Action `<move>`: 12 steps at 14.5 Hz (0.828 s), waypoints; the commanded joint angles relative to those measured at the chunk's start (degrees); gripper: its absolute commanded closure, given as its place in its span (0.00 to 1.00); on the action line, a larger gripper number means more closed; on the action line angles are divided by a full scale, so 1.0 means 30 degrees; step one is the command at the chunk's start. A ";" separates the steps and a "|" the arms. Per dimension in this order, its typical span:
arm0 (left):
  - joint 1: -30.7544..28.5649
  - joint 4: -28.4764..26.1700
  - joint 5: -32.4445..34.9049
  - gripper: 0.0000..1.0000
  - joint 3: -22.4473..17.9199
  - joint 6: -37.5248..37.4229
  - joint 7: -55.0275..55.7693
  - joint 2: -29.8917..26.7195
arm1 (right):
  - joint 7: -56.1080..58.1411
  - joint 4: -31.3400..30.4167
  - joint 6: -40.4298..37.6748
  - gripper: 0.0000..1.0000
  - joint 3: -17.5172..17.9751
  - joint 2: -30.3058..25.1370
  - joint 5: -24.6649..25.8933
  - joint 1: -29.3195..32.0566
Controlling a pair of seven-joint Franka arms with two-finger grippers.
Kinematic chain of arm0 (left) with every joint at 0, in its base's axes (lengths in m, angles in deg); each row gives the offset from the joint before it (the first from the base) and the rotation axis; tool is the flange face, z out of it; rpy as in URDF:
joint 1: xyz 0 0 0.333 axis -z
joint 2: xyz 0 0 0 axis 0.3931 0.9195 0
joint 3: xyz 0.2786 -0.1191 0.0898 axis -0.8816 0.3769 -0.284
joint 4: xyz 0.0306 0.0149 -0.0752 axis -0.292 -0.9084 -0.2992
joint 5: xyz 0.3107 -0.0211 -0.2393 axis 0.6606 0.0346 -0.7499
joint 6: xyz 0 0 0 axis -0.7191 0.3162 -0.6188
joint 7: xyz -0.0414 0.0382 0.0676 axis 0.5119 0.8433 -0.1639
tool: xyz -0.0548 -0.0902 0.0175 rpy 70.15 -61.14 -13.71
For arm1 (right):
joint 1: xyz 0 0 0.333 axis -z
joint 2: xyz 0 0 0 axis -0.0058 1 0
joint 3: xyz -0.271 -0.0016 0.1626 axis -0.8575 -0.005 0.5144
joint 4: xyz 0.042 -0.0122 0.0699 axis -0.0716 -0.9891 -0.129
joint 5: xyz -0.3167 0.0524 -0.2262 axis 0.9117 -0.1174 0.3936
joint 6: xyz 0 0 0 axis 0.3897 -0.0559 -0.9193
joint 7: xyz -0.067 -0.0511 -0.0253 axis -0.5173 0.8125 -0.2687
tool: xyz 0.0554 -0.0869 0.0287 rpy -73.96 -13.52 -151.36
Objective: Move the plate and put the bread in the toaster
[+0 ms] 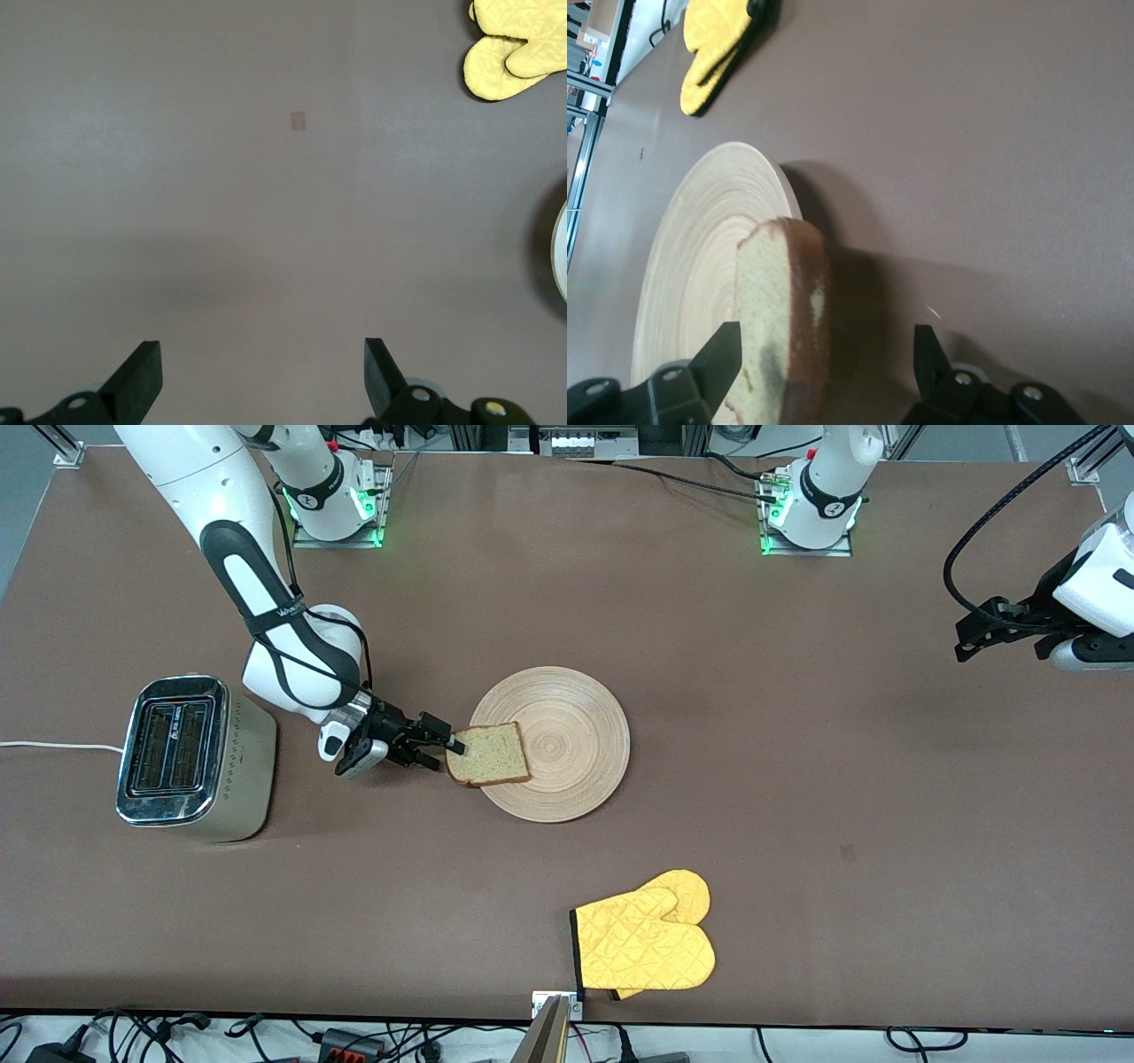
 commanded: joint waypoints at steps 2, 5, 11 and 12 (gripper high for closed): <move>-0.0071 0.0645 -0.0122 0.00 0.0046 -0.0738 -0.0270 0.0288 | -0.0116 0.0411 0.0356 0.45 0.0141 -0.0047 -0.0103 -0.0242; -0.0071 0.0675 -0.0122 0.00 0.0046 -0.0767 -0.0181 0.0288 | -0.0324 0.0470 0.0356 0.51 0.0141 -0.0165 -0.0103 -0.0243; -0.0012 0.0675 -0.0122 0.00 0.0046 -0.0768 -0.0181 0.0317 | -0.0208 0.0529 0.0472 0.72 0.0112 -0.0253 -0.0103 -0.0243; -0.0012 0.0675 -0.0122 0.00 0.0046 -0.0768 -0.0239 0.0289 | -0.0178 0.0529 0.0473 0.85 0.0141 -0.0224 -0.0132 -0.0185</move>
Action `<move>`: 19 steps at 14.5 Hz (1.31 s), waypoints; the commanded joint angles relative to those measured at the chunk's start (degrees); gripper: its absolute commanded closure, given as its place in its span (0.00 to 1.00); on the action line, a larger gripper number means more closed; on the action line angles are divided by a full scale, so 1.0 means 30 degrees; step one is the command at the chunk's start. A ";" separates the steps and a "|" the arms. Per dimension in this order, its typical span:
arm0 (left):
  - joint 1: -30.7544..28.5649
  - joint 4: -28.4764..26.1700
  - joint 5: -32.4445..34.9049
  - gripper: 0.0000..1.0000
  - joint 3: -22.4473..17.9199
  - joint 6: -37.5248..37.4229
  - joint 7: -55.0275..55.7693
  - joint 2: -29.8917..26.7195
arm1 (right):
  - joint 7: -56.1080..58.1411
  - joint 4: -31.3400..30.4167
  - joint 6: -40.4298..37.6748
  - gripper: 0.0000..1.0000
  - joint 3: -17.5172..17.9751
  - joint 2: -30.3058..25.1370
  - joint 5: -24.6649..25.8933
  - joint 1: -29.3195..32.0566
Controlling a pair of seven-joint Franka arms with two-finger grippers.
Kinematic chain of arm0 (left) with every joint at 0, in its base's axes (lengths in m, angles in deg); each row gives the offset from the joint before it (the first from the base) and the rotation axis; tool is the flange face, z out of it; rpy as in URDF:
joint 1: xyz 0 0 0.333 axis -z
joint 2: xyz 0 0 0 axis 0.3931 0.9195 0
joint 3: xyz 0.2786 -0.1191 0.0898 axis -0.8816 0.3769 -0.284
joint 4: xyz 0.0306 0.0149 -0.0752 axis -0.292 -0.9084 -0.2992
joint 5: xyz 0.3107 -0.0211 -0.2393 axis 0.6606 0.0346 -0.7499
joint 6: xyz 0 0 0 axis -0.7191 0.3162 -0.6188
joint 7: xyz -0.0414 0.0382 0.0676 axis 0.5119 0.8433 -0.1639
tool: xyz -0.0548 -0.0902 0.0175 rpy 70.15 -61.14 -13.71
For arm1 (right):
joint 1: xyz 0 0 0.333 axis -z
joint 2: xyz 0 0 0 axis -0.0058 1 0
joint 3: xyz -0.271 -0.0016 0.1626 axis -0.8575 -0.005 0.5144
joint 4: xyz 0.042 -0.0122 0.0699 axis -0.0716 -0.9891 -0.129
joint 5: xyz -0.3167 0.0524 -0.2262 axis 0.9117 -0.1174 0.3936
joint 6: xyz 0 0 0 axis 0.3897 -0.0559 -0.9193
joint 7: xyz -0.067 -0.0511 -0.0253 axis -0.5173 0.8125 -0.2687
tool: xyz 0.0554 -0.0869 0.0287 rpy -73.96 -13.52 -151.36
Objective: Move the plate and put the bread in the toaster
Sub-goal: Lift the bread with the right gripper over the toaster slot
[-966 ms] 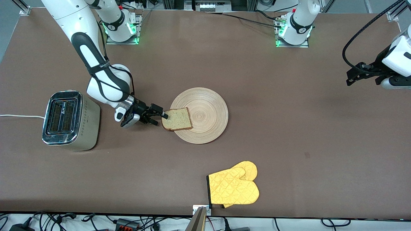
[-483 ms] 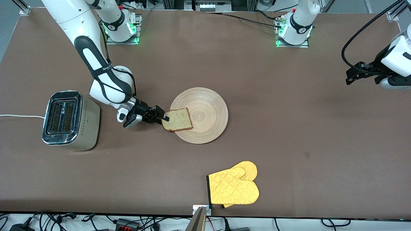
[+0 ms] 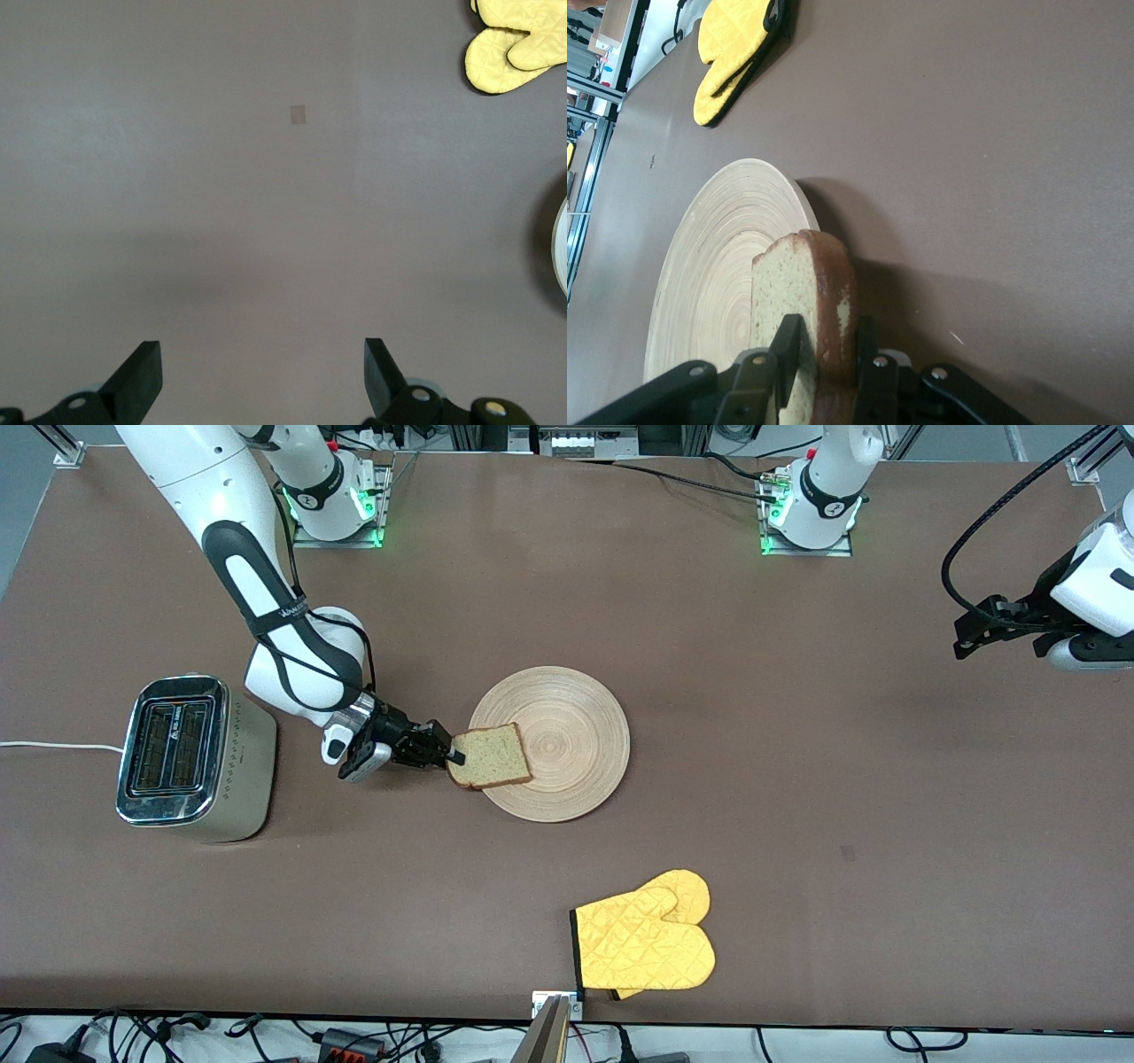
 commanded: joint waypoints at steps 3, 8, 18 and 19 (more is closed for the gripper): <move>-0.0088 0.0653 -0.0122 0.00 0.0041 -0.0488 -0.0328 0.0287 | -0.0253 0.0012 0.0488 1.00 0.0040 -0.0704 -0.0126 0.0016; -0.0088 0.0653 -0.0122 0.00 0.0041 -0.0898 -0.0299 0.0287 | -0.2062 0.0625 0.0313 1.00 -0.0309 -0.1528 0.0892 0.0397; -0.0088 0.0682 -0.0122 0.00 0.0041 -0.0986 -0.0358 0.0287 | -1.7258 0.6797 -0.9013 1.00 -0.2535 -0.1881 1.7610 0.1276; -0.0088 0.0682 -0.0122 0.00 0.0041 -0.0986 -0.0299 0.0287 | -1.8697 0.8056 -1.0976 1.00 -0.2886 -0.1823 1.9136 0.1276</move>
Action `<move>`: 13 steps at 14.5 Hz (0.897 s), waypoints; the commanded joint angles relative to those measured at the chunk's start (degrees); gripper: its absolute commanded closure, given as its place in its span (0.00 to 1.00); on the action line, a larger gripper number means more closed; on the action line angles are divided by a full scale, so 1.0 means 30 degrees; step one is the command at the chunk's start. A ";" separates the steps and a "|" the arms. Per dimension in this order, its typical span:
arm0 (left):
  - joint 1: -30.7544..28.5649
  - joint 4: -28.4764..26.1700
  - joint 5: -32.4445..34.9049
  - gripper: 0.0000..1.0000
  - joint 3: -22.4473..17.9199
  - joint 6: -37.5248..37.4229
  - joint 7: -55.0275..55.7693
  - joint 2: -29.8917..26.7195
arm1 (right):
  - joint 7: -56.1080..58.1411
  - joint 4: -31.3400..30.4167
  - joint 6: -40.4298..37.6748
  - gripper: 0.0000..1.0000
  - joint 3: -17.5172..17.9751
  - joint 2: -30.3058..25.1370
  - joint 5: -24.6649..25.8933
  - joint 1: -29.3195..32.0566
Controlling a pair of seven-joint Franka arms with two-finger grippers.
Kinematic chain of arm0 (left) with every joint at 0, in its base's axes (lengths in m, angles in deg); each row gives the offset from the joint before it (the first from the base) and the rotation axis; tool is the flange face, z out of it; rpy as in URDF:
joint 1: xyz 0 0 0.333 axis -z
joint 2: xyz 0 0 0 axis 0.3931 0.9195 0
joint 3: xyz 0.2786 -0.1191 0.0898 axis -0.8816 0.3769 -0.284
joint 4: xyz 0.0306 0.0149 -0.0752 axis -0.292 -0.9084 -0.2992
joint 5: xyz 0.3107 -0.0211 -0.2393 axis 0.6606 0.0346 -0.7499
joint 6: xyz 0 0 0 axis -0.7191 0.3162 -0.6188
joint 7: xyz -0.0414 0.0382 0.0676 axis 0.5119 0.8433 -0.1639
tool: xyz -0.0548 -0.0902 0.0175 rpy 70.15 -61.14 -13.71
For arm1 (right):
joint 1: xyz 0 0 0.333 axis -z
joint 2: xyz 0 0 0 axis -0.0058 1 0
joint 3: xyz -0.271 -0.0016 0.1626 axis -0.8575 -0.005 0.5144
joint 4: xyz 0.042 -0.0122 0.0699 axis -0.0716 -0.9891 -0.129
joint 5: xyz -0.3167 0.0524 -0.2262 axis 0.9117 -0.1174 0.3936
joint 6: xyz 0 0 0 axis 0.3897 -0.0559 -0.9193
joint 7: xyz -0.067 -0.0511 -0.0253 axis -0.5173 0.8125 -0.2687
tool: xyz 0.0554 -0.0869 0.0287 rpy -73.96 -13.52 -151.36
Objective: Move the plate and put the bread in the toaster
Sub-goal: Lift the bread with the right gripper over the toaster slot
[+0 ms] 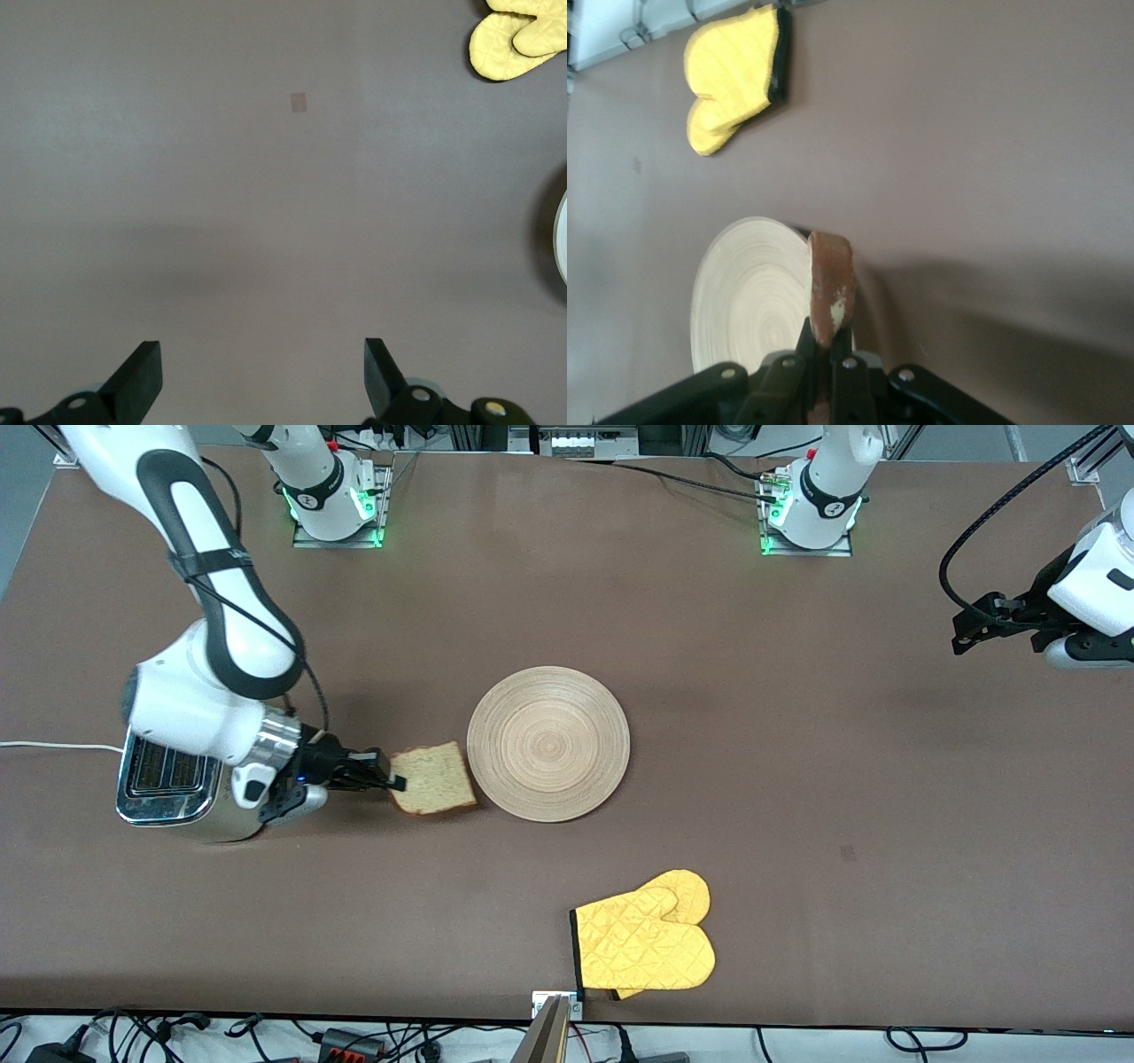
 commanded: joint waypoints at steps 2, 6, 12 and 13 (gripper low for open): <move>-0.0083 0.0658 -0.0122 0.00 0.0041 -0.0465 -0.0206 0.0286 | -0.4792 0.4669 -0.7364 1.00 -0.1042 0.0031 0.5221 0.0041; -0.0083 0.0658 -0.0122 0.00 0.0070 -0.0465 -0.0235 0.0286 | -0.6968 1.1283 -1.7146 1.00 -0.2795 0.1168 0.7606 0.0216; -0.0054 0.0658 -0.0122 0.00 0.0041 -0.0435 -0.0206 0.0286 | -0.3964 1.3995 -2.0977 1.00 -0.3621 0.1555 1.3288 0.0274; -0.0054 0.0658 -0.0122 0.00 0.0041 -0.0435 -0.0177 0.0286 | -0.2849 1.4258 -2.0977 1.00 -0.3767 0.1555 1.3697 0.0565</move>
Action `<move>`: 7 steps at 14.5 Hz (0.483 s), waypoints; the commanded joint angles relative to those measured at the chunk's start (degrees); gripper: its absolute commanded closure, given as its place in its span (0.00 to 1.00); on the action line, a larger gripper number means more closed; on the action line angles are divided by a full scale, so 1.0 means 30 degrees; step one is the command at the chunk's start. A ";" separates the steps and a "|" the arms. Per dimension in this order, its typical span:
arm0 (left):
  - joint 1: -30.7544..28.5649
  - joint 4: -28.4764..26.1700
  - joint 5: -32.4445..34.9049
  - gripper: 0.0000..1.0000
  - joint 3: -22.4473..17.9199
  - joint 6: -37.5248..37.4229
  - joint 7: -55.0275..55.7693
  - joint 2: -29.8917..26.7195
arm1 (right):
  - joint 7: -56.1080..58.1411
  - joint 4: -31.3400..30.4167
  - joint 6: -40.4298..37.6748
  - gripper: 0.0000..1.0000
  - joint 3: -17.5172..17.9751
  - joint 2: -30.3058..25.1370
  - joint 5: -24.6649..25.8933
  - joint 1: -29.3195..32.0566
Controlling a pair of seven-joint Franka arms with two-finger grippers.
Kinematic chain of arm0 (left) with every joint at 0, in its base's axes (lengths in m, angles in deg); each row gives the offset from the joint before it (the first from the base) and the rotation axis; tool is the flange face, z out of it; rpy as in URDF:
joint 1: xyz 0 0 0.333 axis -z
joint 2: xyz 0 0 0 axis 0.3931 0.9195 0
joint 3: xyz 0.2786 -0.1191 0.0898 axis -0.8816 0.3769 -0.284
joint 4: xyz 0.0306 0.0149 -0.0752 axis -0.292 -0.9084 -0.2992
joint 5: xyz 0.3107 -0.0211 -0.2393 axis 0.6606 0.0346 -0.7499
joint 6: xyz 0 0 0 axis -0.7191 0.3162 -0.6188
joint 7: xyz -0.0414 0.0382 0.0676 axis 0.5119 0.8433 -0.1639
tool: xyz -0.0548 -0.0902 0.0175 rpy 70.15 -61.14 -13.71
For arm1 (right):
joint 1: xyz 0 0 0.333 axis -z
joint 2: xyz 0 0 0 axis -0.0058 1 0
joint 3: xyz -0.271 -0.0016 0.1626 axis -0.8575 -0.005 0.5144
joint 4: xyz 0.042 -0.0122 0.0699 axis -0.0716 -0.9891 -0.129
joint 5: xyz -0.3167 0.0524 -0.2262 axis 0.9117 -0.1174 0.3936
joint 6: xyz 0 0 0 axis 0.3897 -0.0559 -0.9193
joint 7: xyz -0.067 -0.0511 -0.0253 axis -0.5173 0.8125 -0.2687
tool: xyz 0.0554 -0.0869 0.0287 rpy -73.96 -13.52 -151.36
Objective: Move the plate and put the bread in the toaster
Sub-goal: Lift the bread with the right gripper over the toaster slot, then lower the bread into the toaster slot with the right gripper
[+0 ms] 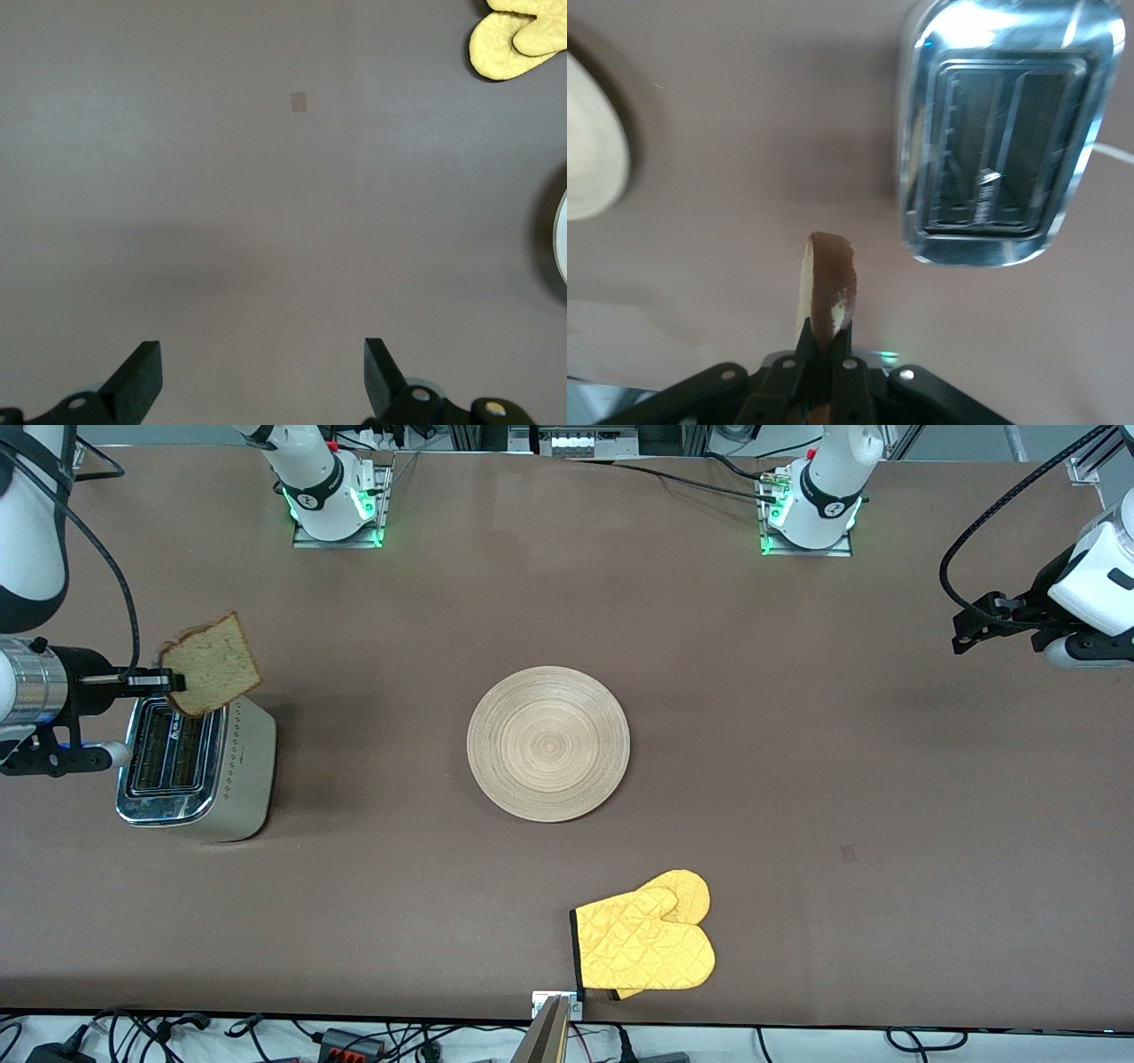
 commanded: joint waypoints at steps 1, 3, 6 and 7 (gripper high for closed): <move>-0.0054 0.0628 -0.0122 0.00 0.0041 -0.0402 -0.0177 0.0285 | 0.2387 0.1438 -0.0507 1.00 -0.0225 0.0580 0.1523 0.0336; -0.0054 0.0628 -0.0122 0.00 0.0070 -0.0402 -0.0148 0.0285 | 0.3091 0.1672 0.0250 1.00 -0.0079 0.0638 0.3509 -0.0041; -0.0054 0.0628 -0.0122 0.00 0.0070 -0.0402 -0.0177 0.0285 | 0.5172 0.1673 0.1921 1.00 -0.0050 0.0697 0.6120 -0.0803; -0.0054 0.0628 -0.0122 0.00 0.0070 -0.0402 -0.0148 0.0285 | 0.5176 0.1673 0.2041 1.00 -0.0050 0.0755 0.6708 -0.1125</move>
